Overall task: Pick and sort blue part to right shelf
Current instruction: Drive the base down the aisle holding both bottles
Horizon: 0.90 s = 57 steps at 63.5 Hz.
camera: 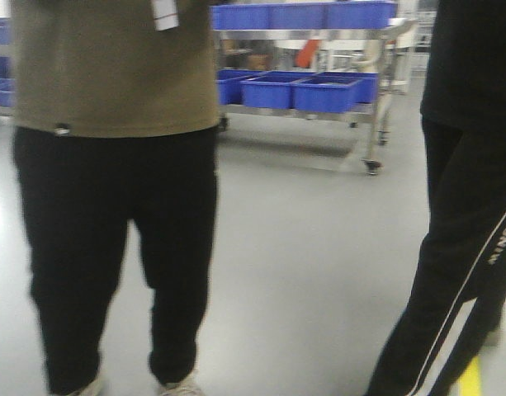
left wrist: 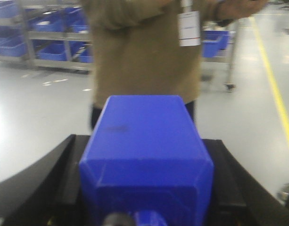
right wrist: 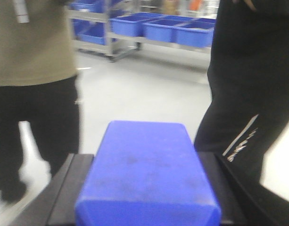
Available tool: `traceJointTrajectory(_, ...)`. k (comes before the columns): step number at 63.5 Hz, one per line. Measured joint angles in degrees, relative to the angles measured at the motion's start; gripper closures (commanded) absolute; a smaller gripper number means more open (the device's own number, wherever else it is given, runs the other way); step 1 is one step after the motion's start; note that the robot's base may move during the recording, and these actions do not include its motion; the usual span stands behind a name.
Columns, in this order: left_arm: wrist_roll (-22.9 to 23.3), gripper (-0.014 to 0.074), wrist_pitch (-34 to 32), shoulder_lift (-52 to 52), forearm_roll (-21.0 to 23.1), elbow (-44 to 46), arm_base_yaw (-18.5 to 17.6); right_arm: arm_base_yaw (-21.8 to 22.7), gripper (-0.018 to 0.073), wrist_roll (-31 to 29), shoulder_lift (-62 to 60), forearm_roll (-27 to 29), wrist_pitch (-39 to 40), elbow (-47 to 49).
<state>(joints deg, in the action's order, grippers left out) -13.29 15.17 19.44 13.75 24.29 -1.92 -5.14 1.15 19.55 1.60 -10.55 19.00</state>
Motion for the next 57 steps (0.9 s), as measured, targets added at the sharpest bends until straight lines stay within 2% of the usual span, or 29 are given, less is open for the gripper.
traceJointTrajectory(57, 0.0, 0.0208, 0.1, 0.0, 0.0, 0.0, 0.0, 0.0, 0.0137, 0.0, 0.0, 0.0, 0.0, 0.0)
